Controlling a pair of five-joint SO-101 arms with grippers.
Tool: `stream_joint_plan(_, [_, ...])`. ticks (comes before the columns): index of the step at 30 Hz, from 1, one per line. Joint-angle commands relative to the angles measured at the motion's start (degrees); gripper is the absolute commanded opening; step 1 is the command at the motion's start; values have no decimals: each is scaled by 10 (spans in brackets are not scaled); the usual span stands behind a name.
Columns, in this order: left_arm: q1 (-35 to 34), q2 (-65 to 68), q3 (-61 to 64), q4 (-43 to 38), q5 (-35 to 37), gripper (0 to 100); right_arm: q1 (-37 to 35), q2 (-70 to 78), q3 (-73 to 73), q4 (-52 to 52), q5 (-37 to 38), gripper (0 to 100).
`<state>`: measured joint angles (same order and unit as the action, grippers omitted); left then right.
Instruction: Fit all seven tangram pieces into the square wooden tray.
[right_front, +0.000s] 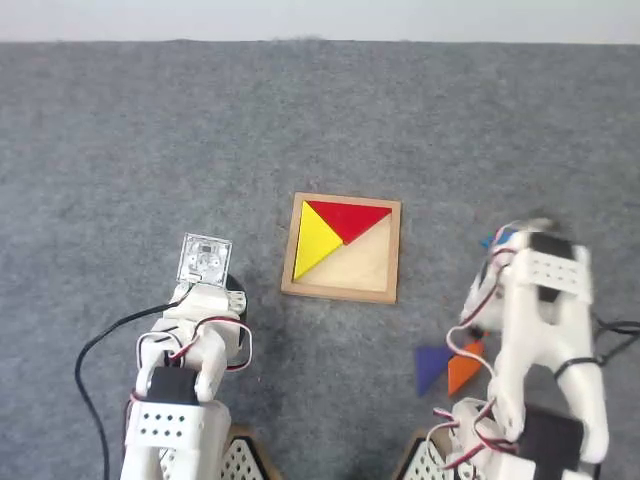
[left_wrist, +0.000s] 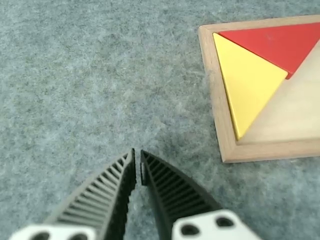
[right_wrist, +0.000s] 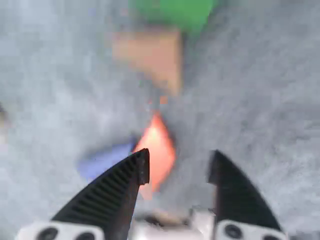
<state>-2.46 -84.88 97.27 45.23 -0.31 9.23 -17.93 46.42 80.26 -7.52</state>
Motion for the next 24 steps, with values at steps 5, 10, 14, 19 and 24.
stream_joint_plan(5, [-3, -8, -5, 4, 4, 15, -70, -25, 28, 14, 121, 189])
stream_joint_plan(10, [-3, -8, -5, 4, 4, 15, -101, 23, 27, 0, 118, 191])
stream_joint_plan(14, [-3, -8, -5, 4, 4, 15, -99, 110, 27, -52, 99, 188])
stream_joint_plan(19, [-3, -8, -5, 4, 4, 15, -96, 165, -8, -57, 72, 187])
stream_joint_plan(24, [-3, -8, -5, 4, 4, 15, -71, 166, -25, -101, 40, 185])
